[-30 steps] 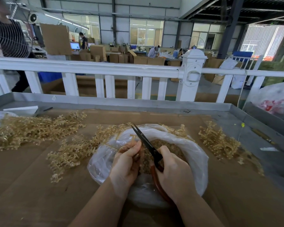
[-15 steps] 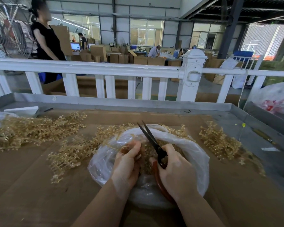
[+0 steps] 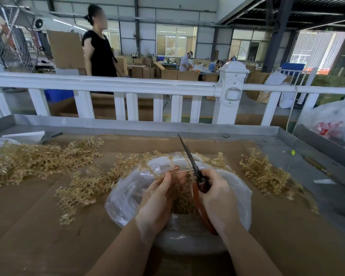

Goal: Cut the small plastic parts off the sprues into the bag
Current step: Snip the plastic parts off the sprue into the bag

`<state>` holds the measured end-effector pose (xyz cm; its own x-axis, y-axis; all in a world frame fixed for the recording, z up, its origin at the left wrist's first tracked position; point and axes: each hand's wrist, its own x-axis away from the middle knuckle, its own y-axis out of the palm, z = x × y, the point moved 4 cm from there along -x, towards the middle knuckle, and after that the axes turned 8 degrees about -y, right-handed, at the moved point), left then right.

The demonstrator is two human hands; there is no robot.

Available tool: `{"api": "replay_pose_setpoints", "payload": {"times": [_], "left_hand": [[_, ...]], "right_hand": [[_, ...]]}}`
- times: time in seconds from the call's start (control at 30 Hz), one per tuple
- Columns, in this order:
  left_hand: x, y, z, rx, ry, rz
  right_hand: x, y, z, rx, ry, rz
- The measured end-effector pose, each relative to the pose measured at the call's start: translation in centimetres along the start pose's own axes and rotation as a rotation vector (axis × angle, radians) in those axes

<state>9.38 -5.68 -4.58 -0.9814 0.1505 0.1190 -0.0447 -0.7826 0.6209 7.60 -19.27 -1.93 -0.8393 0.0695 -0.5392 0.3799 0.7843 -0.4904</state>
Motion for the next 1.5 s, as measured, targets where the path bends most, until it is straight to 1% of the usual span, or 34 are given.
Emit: {"api": "replay_pose_setpoints", "payload": {"times": [0.1,0.13,0.27,0.47,0.53,0.63,0.77,0.83,0.93,1.03,1.17,1.23,1.33,1.4,1.5], "left_hand": [[0.0,0.0,0.0,-0.004,0.006,-0.032],[-0.1,-0.2,-0.1,-0.015,0.013,-0.018],[-0.1,-0.6,-0.1,-0.112,0.078,0.111],[0.3,-0.3,0.0,-0.246,0.156,0.230],[0.2,-0.4,0.0,-0.244,0.154,0.249],[0.2,-0.6,0.1,-0.169,0.146,0.270],[0.2,-0.7,0.1,-0.021,0.117,0.197],[0.1,-0.7,0.1,0.010,0.107,0.177],[0.2,-0.6,0.0,-0.018,0.106,0.158],[0.2,-0.5,0.0,-0.058,0.128,0.128],[0.3,-0.4,0.0,-0.070,0.157,0.089],[0.3,-0.7,0.1,-0.064,0.164,0.098],[0.2,-0.8,0.0,-0.102,0.138,0.109],[0.2,-0.7,-0.1,-0.077,0.107,0.096],[0.4,-0.5,0.0,-0.010,0.055,0.027]], "right_hand": [[-0.3,-0.2,0.5,-0.035,0.053,0.020],[-0.3,-0.3,0.5,-0.040,0.060,0.029],[-0.3,-0.4,0.6,-0.059,0.069,0.037],[0.0,-0.4,0.6,-0.078,0.053,0.033],[0.1,-0.5,0.5,-0.071,0.047,0.026],[0.2,-0.7,0.2,-0.073,0.026,0.028],[0.5,-0.8,0.1,-0.046,0.021,0.002],[0.7,-0.7,-0.1,-0.014,-0.006,-0.021],[0.8,-0.8,-0.4,0.012,-0.031,0.015],[0.6,-0.8,-0.1,-0.081,0.029,0.027],[0.5,-0.7,-0.3,-0.101,0.015,-0.035],[0.5,-0.4,-0.4,-0.085,0.000,-0.066],[0.7,-0.1,-0.6,-0.042,0.001,-0.080],[0.7,0.0,-0.7,-0.029,-0.003,-0.084],[0.7,-0.1,-0.9,-0.027,-0.009,-0.071]]}}
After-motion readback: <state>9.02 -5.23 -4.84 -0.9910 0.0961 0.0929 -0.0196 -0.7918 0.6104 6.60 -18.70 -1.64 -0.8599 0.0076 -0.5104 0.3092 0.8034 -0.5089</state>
